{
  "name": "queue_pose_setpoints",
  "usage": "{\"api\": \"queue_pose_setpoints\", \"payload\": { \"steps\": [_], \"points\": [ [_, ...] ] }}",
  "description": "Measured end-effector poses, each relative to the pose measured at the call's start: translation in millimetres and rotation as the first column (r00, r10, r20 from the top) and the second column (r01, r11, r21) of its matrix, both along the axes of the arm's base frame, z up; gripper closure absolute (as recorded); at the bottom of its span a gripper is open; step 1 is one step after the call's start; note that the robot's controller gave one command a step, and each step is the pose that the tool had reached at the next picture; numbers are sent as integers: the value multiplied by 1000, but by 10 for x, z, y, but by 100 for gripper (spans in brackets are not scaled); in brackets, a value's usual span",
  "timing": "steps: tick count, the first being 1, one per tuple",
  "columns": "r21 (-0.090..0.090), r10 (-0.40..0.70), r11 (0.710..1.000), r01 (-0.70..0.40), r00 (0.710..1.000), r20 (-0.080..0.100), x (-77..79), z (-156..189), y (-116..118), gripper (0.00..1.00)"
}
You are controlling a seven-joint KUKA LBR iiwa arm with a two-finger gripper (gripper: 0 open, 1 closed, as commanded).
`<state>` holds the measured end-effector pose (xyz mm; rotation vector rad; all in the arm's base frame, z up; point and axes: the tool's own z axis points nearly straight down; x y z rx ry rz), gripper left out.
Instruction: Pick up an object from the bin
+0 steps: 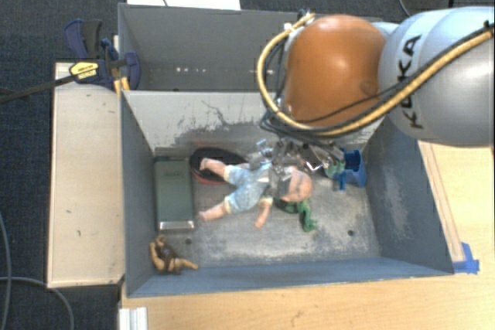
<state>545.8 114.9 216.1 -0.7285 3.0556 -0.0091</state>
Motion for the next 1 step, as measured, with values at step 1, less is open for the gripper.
{"api": "queue_pose_setpoints", "payload": {
  "steps": [1],
  "points": [
    [6,15,1000,-15,1000,-3,41,565,460,100]
  ]
}}
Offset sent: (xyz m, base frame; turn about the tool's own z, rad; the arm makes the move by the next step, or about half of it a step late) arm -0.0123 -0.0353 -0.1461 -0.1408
